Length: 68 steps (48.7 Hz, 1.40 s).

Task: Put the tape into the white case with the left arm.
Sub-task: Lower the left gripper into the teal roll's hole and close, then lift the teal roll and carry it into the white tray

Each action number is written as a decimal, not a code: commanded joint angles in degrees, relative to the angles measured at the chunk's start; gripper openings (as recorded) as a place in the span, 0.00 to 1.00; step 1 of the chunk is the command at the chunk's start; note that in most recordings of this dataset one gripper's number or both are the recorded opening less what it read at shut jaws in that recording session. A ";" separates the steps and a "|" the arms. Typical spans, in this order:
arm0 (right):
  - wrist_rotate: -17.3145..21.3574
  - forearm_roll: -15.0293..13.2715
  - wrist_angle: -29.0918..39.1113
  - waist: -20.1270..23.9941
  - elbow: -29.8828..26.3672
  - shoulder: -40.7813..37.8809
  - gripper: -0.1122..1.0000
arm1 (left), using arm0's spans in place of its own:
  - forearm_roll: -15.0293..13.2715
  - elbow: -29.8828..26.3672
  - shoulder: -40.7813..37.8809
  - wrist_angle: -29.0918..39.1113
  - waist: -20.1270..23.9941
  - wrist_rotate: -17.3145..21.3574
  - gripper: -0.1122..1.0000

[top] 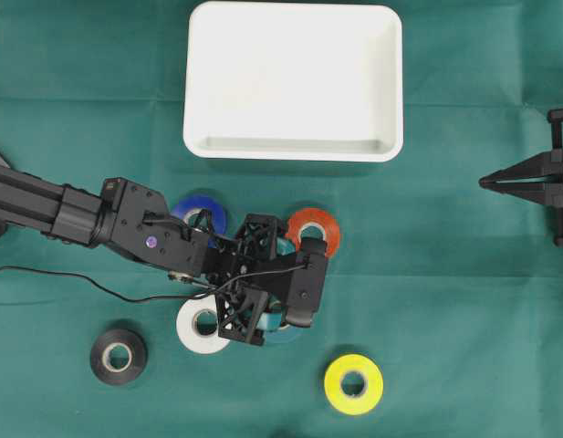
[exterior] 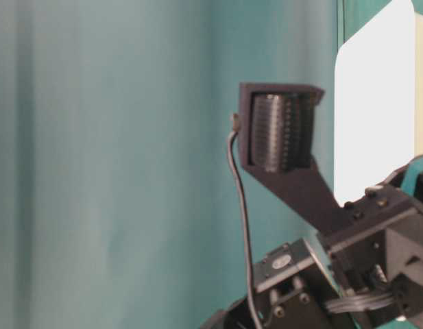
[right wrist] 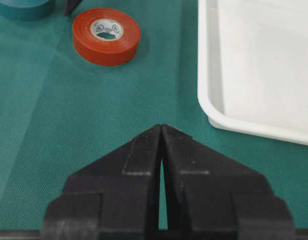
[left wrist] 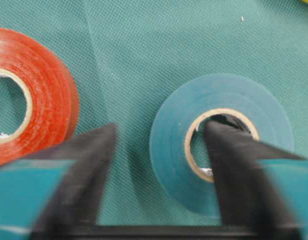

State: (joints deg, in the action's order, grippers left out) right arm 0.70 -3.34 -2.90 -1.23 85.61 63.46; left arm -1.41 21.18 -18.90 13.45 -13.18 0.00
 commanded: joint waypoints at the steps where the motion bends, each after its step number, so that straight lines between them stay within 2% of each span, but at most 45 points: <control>1: 0.09 0.00 -0.53 -0.09 -0.53 -0.26 0.02 | 0.09 -1.23 1.23 -0.26 -0.26 0.09 0.62; 5: 0.09 -0.09 -0.62 -0.09 -0.53 -0.26 0.02 | 0.09 -1.05 1.14 -0.26 -0.26 0.09 0.39; 8: 0.09 0.00 -0.62 -0.09 -0.53 -0.26 0.02 | 0.09 -0.79 1.23 -0.26 -0.35 0.09 0.31; 21: 0.09 0.00 -0.53 -0.09 -0.53 -0.26 0.02 | 0.09 -0.88 2.11 0.18 -0.62 0.09 0.31; 29: 0.09 0.00 -0.53 -0.09 -0.53 -0.26 0.02 | 0.09 -1.05 5.45 1.32 -0.70 0.09 0.31; 55: 0.09 -0.09 -0.44 -0.09 -0.44 0.62 0.02 | 0.09 -0.44 16.70 10.90 -0.44 0.09 0.31; 62: 0.09 0.00 -0.44 -0.09 -0.53 0.62 0.02 | 0.09 -0.26 17.49 12.39 0.79 0.18 0.31; 68: 0.09 0.00 -0.44 -0.09 -0.44 0.62 0.02 | 0.18 0.44 17.58 13.80 3.69 0.62 0.31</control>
State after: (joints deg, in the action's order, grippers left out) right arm 0.70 -3.34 -2.90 -1.23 85.78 64.34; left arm -1.41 21.88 -3.34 26.72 -11.60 0.35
